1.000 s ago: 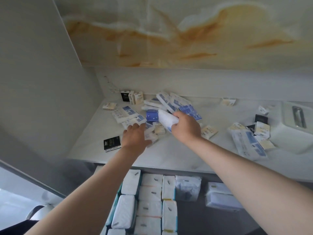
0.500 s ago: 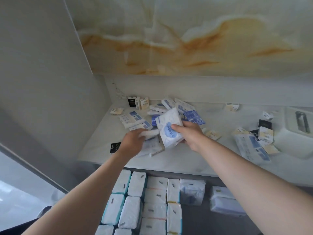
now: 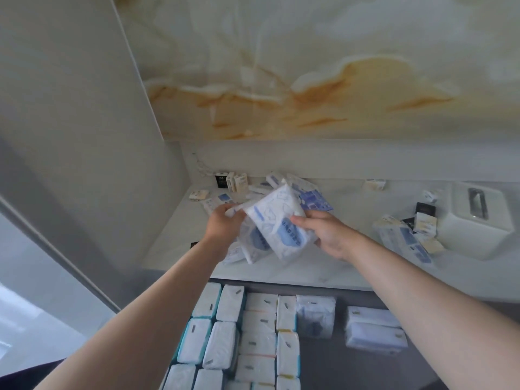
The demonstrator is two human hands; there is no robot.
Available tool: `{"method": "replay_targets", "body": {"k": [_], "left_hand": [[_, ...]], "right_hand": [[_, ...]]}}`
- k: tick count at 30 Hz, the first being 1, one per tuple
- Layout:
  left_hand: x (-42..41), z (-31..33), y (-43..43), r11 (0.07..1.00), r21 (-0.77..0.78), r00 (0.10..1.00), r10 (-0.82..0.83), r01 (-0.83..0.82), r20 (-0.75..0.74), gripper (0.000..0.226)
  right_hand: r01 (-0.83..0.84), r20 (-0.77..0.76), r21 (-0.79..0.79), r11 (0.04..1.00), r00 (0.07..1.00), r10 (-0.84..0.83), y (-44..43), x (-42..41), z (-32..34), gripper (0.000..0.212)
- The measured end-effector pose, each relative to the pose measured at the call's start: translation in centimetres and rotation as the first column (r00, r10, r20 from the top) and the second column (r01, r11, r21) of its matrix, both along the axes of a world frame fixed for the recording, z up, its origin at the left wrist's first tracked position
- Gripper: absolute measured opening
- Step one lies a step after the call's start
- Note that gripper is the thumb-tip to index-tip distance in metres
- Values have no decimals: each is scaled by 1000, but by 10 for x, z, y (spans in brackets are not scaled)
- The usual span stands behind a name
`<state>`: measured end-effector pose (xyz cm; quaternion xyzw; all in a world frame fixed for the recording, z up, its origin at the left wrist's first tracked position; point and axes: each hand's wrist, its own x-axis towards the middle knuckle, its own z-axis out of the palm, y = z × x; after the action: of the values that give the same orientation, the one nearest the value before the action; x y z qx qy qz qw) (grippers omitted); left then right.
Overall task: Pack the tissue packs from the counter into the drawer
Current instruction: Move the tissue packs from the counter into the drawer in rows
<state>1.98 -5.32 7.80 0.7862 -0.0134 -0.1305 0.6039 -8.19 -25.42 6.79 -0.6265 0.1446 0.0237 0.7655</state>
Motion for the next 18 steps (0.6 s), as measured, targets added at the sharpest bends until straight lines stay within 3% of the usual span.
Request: {"method": "replay_targets", "body": {"k": [4,6,7,9,12,15,18], "left_hand": [[-37,3,-10,968,-211,965,-176,133,-197,29],[-53,0,-10,934,-302,926,-274,191,-261,44],[-58,-4,-10,920,-296,905,-337,258,-260,49],[-69,-14,-10,909,-140,889,-414,392,-195,54],[-85,-29,-12,870,131,879,-462,475,-115,43],[-103,-42,-12,760,40,748,-628,649,-213,31],[-119,-55,-15,692,69,686,-688,718,-235,26]], "right_hand": [[-5,-77,-119,993,997,-5,12,-27,-14,20],[19,-88,-205,979,995,-38,14,-40,-22,22],[9,-92,-299,954,995,-38,14,-49,-25,21],[-44,-126,-480,876,992,-19,12,-67,-27,26],[-179,-247,-575,799,968,39,6,-94,-34,67],[-346,-355,-635,691,925,137,1,-114,-44,89],[-373,-383,-641,671,913,142,-2,-133,-45,73]]}}
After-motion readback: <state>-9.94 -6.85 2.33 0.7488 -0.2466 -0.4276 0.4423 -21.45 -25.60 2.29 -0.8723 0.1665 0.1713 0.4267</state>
